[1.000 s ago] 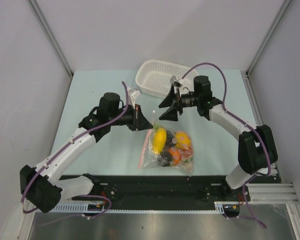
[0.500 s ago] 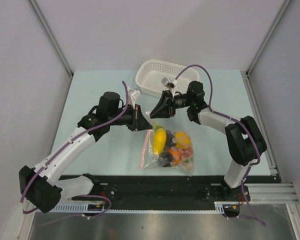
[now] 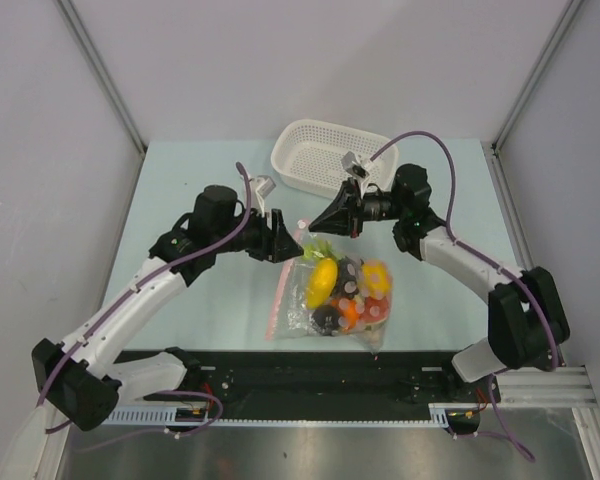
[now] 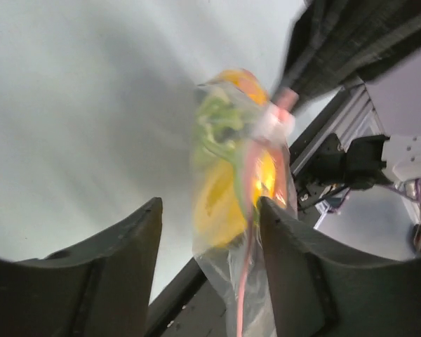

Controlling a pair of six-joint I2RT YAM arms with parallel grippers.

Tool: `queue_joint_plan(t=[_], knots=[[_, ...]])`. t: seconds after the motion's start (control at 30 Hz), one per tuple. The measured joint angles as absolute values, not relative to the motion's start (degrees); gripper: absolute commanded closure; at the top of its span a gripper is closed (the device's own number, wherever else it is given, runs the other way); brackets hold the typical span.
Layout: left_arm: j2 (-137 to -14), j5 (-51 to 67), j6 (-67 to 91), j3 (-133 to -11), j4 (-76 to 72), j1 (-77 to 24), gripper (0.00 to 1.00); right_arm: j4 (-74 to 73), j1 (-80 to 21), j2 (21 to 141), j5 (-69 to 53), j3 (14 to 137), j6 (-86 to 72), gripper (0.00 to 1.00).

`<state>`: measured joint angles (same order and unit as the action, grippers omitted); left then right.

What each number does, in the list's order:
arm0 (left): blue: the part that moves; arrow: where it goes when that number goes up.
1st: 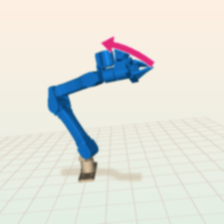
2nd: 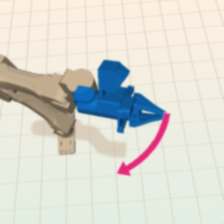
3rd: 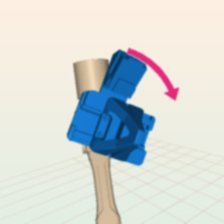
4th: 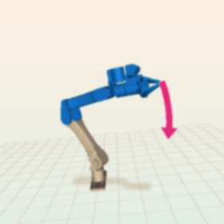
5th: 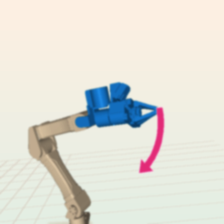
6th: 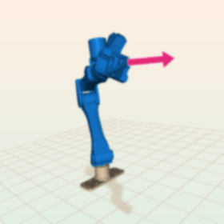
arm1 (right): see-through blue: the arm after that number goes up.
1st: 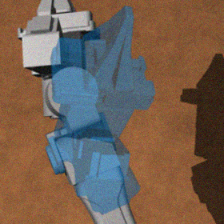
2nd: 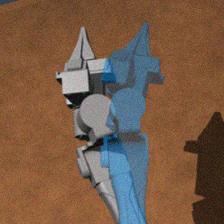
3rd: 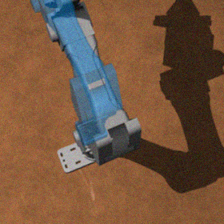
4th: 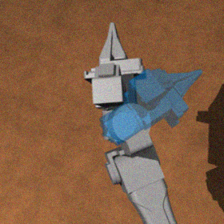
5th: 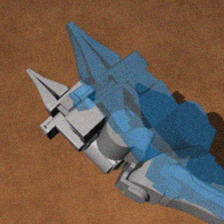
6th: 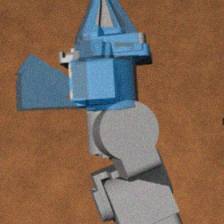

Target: Open the zip-top bag and remove the fake food

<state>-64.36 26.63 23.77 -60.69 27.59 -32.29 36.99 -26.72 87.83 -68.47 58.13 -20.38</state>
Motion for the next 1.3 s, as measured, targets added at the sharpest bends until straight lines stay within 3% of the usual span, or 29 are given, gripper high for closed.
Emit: queue_joint_plan(t=[0.1,0.27,0.33,0.37,0.43,0.47,0.5,0.6,0.73,0.9,1.0,1.13,1.17,1.2,1.3], knots=[[-64.99,24.36,23.44,-61.45,27.66,-32.29,0.30,27.33,-27.62,83.24,-65.98,59.00,-14.83,1.00],[-68.82,24.03,22.24,-63.42,27.42,-32.36,0.35,12.71,-28.25,79.81,-61.43,61.32,-7.81,1.00],[-70.61,24.53,21.67,-64.40,26.98,-32.40,0.52,8.88,-28.05,79.13,-60.25,62.02,-6.24,1.00],[-71.13,25.54,21.37,-64.64,26.41,-32.40,0.75,7.25,-27.83,78.67,-60.05,62.19,-5.63,1.00],[-71.85,28.36,21.15,-65.17,25.15,-32.47,1.00,4.51,-27.11,77.87,-59.99,62.78,-4.69,1.00],[-72.36,30.17,20.36,-66.08,24.58,-32.64,1.00,2.59,-26.79,77.54,-60.07,63.51,-4.03,1.00],[-72.82,31.03,20.49,-66.94,24.45,-32.82,1.00,1.26,-26.50,77.34,-60.16,64.07,-3.31,0.83],[-74.43,33.54,18.61,-70.96,25.45,-33.01,1.00,-2.72,-25.47,76.55,-60.62,66.17,-1.19,0.58],[-74.61,35.44,16.38,-74.24,26.72,-32.99,1.00,-5.82,-25.58,75.29,-61.91,67.00,1.32,0.53],[-74.59,38.68,15.38,-74.98,27.11,-33.04,1.00,-5.78,-26.57,75.31,-62.92,67.00,1.78,0.55],[-74.54,39.90,14.94,-74.98,27.20,-33.28,1.00,-4.75,-26.63,75.75,-63.22,67.00,1.78,0.67],[-74.30,41.25,14.55,-74.98,27.59,-33.43,1.00,-1.45,-26.70,77.08,-63.00,67.00,1.15,1.00],[-74.15,41.47,14.46,-74.98,27.75,-33.43,1.00,-0.56,-26.81,77.45,-62.70,67.00,0.99,1.00],[-73.97,41.76,14.35,-74.98,27.94,-33.45,0.90,0.10,-27.00,77.80,-62.19,67.00,0.89,1.00],[-73.47,40.27,13.47,-75.31,29.39,-33.69,0.42,0.86,-27.68,78.06,-60.60,67.00,0.12,1.00]])
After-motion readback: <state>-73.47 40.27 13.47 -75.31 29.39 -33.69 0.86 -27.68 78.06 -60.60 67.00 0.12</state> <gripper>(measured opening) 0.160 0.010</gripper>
